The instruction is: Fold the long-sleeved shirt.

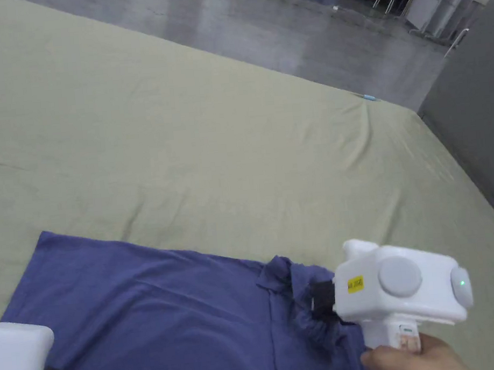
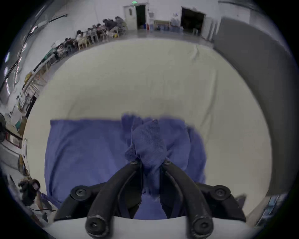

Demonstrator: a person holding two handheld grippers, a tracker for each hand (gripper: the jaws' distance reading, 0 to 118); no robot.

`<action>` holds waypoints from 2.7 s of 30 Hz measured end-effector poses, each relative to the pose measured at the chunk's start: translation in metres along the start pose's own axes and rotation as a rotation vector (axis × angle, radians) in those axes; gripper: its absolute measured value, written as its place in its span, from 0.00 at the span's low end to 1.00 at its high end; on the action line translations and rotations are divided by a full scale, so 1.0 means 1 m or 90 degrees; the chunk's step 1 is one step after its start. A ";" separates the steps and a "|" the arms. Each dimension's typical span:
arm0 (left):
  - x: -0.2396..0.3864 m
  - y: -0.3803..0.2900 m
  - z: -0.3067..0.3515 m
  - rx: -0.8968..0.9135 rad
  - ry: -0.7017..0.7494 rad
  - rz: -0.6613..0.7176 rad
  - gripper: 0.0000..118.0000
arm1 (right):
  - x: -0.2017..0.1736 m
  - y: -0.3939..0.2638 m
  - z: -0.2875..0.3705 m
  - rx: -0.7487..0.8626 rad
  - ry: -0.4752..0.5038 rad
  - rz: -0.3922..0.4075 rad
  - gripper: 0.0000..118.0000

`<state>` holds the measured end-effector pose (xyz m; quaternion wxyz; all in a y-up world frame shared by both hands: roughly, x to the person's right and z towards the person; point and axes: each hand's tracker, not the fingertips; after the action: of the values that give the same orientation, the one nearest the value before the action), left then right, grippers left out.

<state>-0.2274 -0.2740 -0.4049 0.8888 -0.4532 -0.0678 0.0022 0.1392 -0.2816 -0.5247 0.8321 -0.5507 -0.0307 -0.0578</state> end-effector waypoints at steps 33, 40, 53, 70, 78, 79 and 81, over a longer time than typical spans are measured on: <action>-0.007 0.053 0.009 0.020 -0.057 0.075 0.03 | -0.007 -0.145 0.124 0.138 0.063 -0.013 0.00; -0.057 0.174 -0.130 -0.030 0.048 0.052 0.97 | -0.001 -0.124 0.119 0.147 0.095 -0.067 0.00; -0.058 0.186 -0.197 -0.121 0.132 -0.088 0.00 | 0.035 -0.093 0.072 0.072 0.041 -0.082 0.00; -0.066 0.200 -0.158 -0.091 0.059 -0.069 0.00 | 0.066 0.134 -0.094 -0.233 0.060 -0.328 0.91; -0.073 0.189 -0.135 -0.089 0.041 -0.079 0.00 | 0.050 0.119 -0.040 -0.135 0.025 -0.214 0.03; -0.073 0.185 -0.127 -0.084 0.034 -0.083 0.00 | 0.050 0.112 -0.025 -0.124 0.051 -0.191 0.03; -0.072 0.177 -0.102 -0.068 0.021 -0.089 0.00 | 0.046 0.090 0.011 -0.082 0.069 -0.126 0.03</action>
<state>-0.2764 -0.2572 -0.6153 0.8623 -0.4942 -0.0846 -0.0714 0.1963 -0.2395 -0.5971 0.7859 -0.5931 -0.0364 -0.1711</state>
